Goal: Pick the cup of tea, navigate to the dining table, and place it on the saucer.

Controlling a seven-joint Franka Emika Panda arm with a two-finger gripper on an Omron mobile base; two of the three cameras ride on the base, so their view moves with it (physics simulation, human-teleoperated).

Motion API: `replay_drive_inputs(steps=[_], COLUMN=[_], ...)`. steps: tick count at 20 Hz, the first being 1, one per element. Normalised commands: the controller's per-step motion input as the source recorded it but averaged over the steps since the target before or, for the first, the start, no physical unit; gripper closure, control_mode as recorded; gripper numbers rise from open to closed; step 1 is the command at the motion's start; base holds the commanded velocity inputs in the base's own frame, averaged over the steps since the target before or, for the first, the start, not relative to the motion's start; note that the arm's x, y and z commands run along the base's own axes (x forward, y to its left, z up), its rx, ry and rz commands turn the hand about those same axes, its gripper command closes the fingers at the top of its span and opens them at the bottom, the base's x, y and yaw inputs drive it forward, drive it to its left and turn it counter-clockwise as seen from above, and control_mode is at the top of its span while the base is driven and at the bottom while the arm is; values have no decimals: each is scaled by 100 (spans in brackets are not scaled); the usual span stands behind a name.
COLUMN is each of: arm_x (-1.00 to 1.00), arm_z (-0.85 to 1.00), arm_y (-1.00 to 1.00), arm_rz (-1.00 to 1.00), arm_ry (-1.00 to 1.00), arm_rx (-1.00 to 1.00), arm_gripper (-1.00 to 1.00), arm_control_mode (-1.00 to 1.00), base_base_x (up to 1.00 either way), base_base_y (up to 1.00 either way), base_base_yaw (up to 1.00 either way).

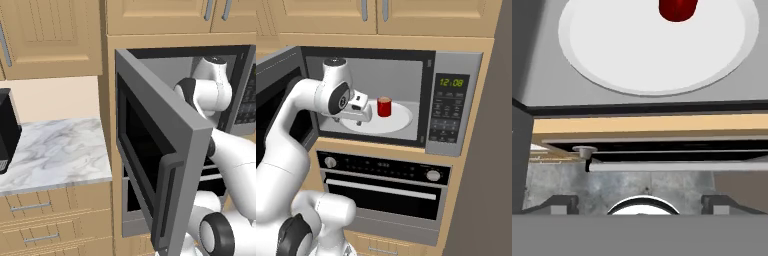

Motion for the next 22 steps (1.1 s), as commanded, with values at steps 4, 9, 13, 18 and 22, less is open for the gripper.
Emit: replay_drive_inputs(steps=[4,9,13,18,22], arm_x=[0,1,9,16,12], arm_z=[0,0,0,0,8], arm_y=[-38,-30,-2,0,-6], arm_rz=[0,0,0,0,0], arm_ry=[-16,-29,-30,-18,0], arm_rx=[0,0,0,0,0], arm_gripper=[-100,-100,-100,-100,-100], arm_control_mode=[-100,-100,-100,-100,-100], base_base_x=[0,0,0,0,0], base_base_y=[0,0,0,0,0], base_base_yaw=[0,0,0,0,0])
